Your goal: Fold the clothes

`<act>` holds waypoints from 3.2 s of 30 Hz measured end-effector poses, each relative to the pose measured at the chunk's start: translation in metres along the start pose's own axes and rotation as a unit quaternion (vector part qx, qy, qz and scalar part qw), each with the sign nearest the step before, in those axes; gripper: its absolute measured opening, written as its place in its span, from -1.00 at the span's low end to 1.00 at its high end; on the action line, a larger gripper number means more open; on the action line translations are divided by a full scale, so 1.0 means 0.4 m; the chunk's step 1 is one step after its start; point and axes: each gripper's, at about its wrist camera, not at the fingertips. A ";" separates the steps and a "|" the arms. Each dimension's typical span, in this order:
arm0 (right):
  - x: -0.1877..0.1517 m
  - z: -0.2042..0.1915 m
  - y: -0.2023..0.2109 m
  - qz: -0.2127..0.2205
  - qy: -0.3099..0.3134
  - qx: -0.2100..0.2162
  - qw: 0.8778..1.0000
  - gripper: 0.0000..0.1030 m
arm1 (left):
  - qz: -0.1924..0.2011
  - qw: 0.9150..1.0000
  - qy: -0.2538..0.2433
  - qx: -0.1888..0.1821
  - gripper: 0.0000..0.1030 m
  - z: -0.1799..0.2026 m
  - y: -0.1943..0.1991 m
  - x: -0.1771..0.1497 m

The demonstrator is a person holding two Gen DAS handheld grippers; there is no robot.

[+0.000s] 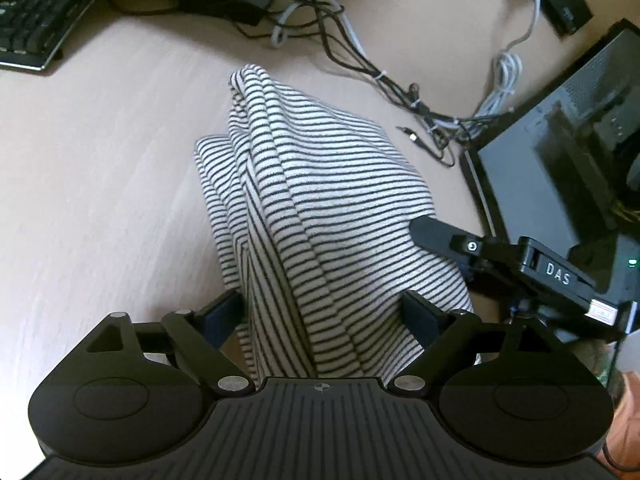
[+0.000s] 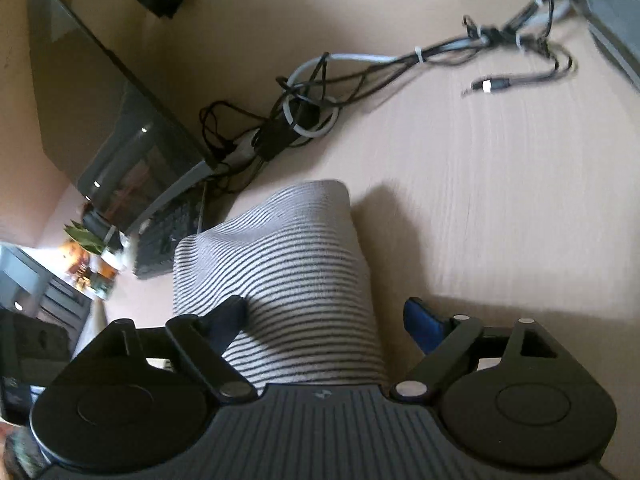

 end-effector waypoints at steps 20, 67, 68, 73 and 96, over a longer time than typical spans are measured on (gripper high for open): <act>0.063 -0.383 -0.183 -0.006 0.162 0.100 0.982 0.25 | 0.122 0.992 -0.010 0.018 0.26 -0.171 0.284 0.101; -0.069 -0.531 -0.077 0.055 0.357 -0.100 0.927 0.58 | 0.149 0.989 -0.019 -0.012 0.52 -0.371 0.282 0.274; -0.070 -0.541 -0.089 0.051 0.371 -0.098 0.922 0.58 | 0.161 0.987 -0.014 -0.004 0.51 -0.374 0.303 0.262; -0.025 -0.502 -0.132 0.046 0.332 -0.105 0.936 0.58 | 0.138 0.990 0.022 0.004 0.26 -0.392 0.354 0.167; -0.035 -0.602 -0.029 0.080 0.414 0.026 0.907 -0.85 | 0.091 0.996 0.003 -0.024 -0.53 -0.325 0.312 0.076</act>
Point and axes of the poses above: each gripper's, at about its wrist camera, not at the fingertips, and y roughly against the way its jaws point, z to its right, x to its top, and after that the axes turned 8 degrees about -x, right-handed
